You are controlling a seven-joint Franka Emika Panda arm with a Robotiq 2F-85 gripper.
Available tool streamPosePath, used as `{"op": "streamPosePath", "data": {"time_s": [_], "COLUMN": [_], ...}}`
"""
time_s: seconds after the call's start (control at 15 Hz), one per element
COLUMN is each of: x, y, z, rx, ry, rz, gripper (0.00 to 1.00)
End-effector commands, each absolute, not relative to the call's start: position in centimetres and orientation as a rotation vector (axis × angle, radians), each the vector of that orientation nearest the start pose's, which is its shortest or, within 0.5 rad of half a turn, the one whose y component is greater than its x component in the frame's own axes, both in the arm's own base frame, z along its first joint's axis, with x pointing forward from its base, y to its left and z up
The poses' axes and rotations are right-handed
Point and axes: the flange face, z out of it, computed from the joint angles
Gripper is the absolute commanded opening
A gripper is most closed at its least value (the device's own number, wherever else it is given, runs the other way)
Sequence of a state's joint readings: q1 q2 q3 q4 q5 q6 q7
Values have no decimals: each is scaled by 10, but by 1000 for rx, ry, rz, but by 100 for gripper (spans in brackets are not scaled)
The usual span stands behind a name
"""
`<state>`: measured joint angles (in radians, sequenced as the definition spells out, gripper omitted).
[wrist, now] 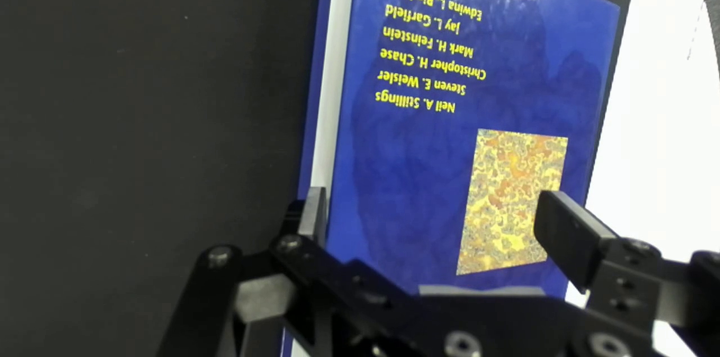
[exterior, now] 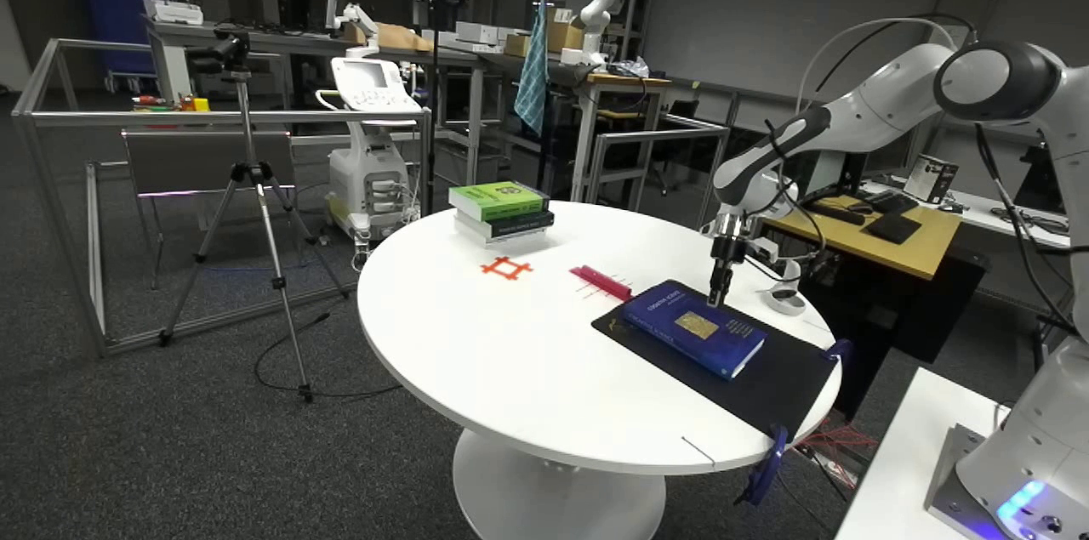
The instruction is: Open the book
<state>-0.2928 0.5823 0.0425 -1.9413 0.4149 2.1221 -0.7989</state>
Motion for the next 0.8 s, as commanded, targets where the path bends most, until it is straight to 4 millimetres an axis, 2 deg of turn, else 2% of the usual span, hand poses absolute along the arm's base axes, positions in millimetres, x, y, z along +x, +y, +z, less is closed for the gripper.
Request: {"op": "streamPosePath", "data": {"time_s": [0.0, 0.73], "x": [562, 557], "y": [-123, -125], "z": [166, 159], "rx": [-2621, -2581], "ry": [-360, -313], "rz": [202, 269], "gripper": [100, 100]}}
